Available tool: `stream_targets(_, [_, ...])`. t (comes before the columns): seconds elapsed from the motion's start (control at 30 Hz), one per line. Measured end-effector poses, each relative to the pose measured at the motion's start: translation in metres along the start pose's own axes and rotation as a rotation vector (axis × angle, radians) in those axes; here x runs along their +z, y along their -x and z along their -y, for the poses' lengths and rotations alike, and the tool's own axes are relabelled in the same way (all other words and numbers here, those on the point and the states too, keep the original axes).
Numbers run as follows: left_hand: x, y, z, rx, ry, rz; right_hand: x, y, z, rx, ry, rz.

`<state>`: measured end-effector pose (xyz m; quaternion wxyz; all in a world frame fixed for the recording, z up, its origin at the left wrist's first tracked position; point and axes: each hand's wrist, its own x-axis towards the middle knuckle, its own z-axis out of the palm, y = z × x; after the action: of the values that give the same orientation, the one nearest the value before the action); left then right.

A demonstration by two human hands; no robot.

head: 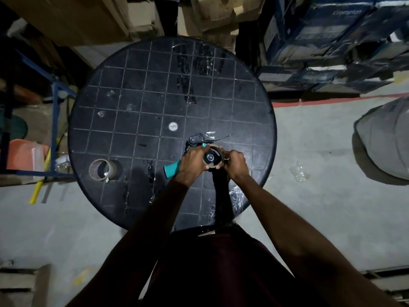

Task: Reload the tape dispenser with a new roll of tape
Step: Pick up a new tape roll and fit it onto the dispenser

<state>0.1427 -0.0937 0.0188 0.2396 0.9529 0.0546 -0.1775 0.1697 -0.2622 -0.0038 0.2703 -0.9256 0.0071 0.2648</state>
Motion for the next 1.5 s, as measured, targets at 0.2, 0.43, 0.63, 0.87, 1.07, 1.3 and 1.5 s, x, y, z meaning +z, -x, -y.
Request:
stream_targets(0.2, [-0.007, 0.000, -0.002, -0.003, 0.064, 0.003, -0.016, 0.000, 0.017, -0.104, -0.019, 0.016])
stream_targets(0.43, [0.001, 0.001, 0.004, -0.006, 0.047, 0.004, -0.020, -0.003, 0.025, -0.186, 0.053, 0.081])
stream_targets(0.63, [0.002, -0.002, 0.001, 0.003, 0.015, 0.021, -0.018, 0.001, 0.026, -0.202, 0.086, 0.028])
stream_targets(0.87, [0.008, -0.004, 0.015, 0.017, -0.035, 0.051, -0.011, 0.002, 0.031, -0.156, 0.094, 0.026])
stream_targets(1.07, [0.007, -0.006, 0.014, 0.057, -0.041, 0.115, -0.020, -0.003, 0.026, -0.163, 0.051, 0.086])
stream_targets(1.3, [0.017, -0.006, 0.016, 0.012, -0.169, 0.112, -0.017, -0.003, 0.024, -0.172, 0.104, 0.111])
stream_targets(1.5, [0.017, -0.008, 0.019, 0.004, -0.241, 0.117, -0.014, -0.008, 0.019, -0.172, 0.108, 0.110])
